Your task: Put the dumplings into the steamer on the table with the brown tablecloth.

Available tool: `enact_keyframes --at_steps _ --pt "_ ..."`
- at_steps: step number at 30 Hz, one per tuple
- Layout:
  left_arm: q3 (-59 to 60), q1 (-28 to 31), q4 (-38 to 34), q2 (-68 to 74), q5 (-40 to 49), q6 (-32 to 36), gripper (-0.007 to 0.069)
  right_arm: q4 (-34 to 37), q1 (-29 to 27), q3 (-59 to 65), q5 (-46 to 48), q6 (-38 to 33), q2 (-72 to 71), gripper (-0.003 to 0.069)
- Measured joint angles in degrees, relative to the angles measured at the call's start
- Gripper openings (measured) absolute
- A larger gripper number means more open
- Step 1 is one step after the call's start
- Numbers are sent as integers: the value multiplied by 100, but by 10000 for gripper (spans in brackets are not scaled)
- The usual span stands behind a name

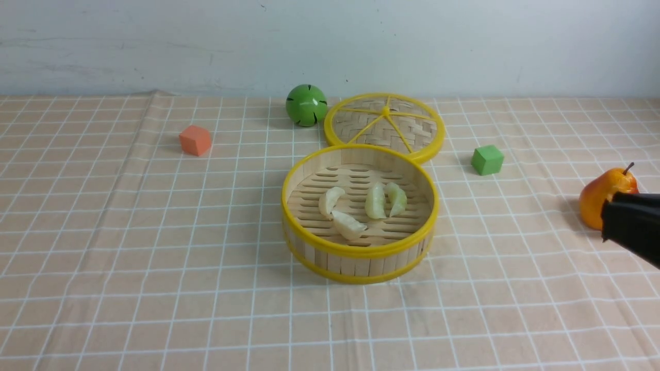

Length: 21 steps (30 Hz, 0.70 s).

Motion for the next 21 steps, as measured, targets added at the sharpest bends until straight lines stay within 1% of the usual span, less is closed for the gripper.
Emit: enact_keyframes --at_steps 3,7,9,11,12,14,15,17,18,19,20,21 --pt "0 0 0 0 0 0 90 -39 0 0 19 -5 -35 57" --pt "0 0 0 0 0 0 92 -207 0 49 50 -5 -246 -15" --pt "0 0 0 0 0 0 93 -331 0 227 -102 -5 -417 -20" --pt "0 0 0 0 0 0 97 -689 -16 598 -414 160 -715 -20" --pt "0 0 0 0 0 0 98 -733 -23 644 -447 160 -754 -20" --pt "0 0 5 0 0 0 103 -1538 -245 1301 -866 911 -1320 -20" --pt "0 0 5 0 0 0 103 -1608 -273 1354 -866 986 -1366 -20" --pt "0 0 5 0 0 0 107 -2599 -738 2034 -1034 2140 -1944 -20" --pt "0 0 5 0 0 0 109 -2908 -902 2239 -1053 2499 -2118 -20" --pt "0 0 5 0 0 0 109 -3360 -1151 2539 -1056 3004 -2366 -20" --pt "0 0 5 0 0 0 110 -3638 -1310 2731 -1057 3307 -2528 -20" --pt "0 0 5 0 0 0 110 -3767 -1387 2824 -1057 3379 -2568 -20"
